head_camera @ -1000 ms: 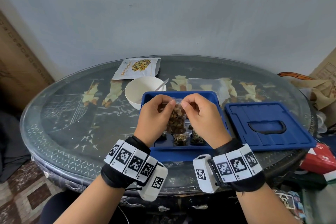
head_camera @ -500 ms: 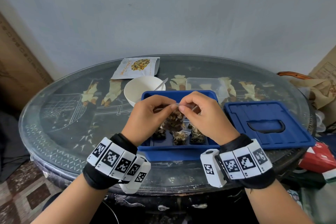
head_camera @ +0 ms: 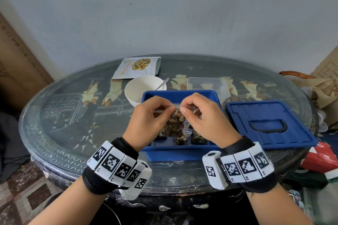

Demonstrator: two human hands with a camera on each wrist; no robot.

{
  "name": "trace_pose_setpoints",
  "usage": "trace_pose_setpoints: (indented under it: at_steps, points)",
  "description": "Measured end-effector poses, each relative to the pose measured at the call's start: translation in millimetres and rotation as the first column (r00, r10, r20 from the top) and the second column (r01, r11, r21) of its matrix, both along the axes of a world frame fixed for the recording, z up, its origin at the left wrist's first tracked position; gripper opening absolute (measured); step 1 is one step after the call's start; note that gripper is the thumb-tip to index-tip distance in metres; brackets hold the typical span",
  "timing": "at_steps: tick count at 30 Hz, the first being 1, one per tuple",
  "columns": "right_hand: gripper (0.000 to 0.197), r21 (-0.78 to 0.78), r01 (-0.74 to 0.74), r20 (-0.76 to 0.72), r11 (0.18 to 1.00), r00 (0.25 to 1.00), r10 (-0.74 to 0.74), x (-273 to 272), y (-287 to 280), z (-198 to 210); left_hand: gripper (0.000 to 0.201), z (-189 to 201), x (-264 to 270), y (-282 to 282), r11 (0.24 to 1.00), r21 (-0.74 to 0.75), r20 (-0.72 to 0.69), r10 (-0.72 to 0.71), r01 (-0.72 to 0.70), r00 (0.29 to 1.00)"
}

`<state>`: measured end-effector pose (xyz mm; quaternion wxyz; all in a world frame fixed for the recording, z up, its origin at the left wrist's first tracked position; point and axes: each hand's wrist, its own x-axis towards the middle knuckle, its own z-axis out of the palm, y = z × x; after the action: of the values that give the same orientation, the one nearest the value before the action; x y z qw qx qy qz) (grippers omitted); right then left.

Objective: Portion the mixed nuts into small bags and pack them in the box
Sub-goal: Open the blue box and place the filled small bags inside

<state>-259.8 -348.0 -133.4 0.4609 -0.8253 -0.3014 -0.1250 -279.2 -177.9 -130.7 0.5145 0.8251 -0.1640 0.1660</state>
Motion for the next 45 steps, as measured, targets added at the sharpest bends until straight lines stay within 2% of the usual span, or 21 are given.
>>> trace_pose_setpoints:
  at_steps: [5,13,17,22,26,28,30,34,36,39,42,45]
  points:
    - [0.005,-0.002,-0.031,-0.006,1.0,1.0,0.031,0,0,3,0.004,3,-2,0,0.999,0.01,-0.067,-0.037,0.037,0.997]
    - [0.01,-0.095,0.008,0.024,0.995,1.0,-0.006,1,-1,2,0.009,7,-2,3,0.998,-0.044,-0.151,-0.044,0.038,0.988]
    - [0.007,-0.071,0.013,0.027,0.997,1.0,-0.011,0,-3,2,0.017,9,1,6,0.997,0.07,-0.098,-0.028,0.035,0.995]
    - [0.017,-0.087,0.053,-0.006,0.995,0.999,-0.054,3,-6,6,0.004,11,1,9,0.993,0.114,0.02,-0.032,0.029,0.999]
    - [0.021,-0.099,0.031,0.041,0.995,0.999,-0.027,3,-3,9,0.008,15,3,14,0.989,0.131,-0.049,-0.054,0.06,0.997]
    - [0.02,-0.107,0.017,0.035,0.994,0.999,-0.013,4,-4,10,0.015,22,4,18,0.978,0.165,-0.099,-0.112,0.127,0.989]
    - [0.02,-0.146,-0.004,0.028,0.989,1.0,0.008,7,-3,12,0.02,32,8,21,0.941,0.25,-0.199,-0.179,0.227,0.963]
    - [0.018,-0.221,-0.059,0.033,0.974,0.997,0.067,14,3,13,0.012,43,28,27,0.758,0.551,-0.313,-0.201,0.35,0.928]
    - [0.018,-0.253,-0.07,0.022,0.965,0.997,0.078,21,6,14,0.011,46,36,30,0.716,0.603,-0.313,-0.195,0.353,0.93]
    - [0.015,-0.347,-0.107,-0.089,0.932,0.993,0.08,31,10,20,0.011,47,45,33,0.679,0.657,-0.288,-0.178,0.329,0.941]
    - [0.017,-0.475,-0.172,-0.204,0.863,0.976,0.082,42,17,25,0.012,41,54,39,0.651,0.68,-0.337,-0.134,0.339,0.932]
    - [0.02,-0.59,-0.205,-0.264,0.781,0.963,0.053,52,23,28,0.016,27,60,43,0.584,0.722,-0.398,-0.089,0.372,0.913]
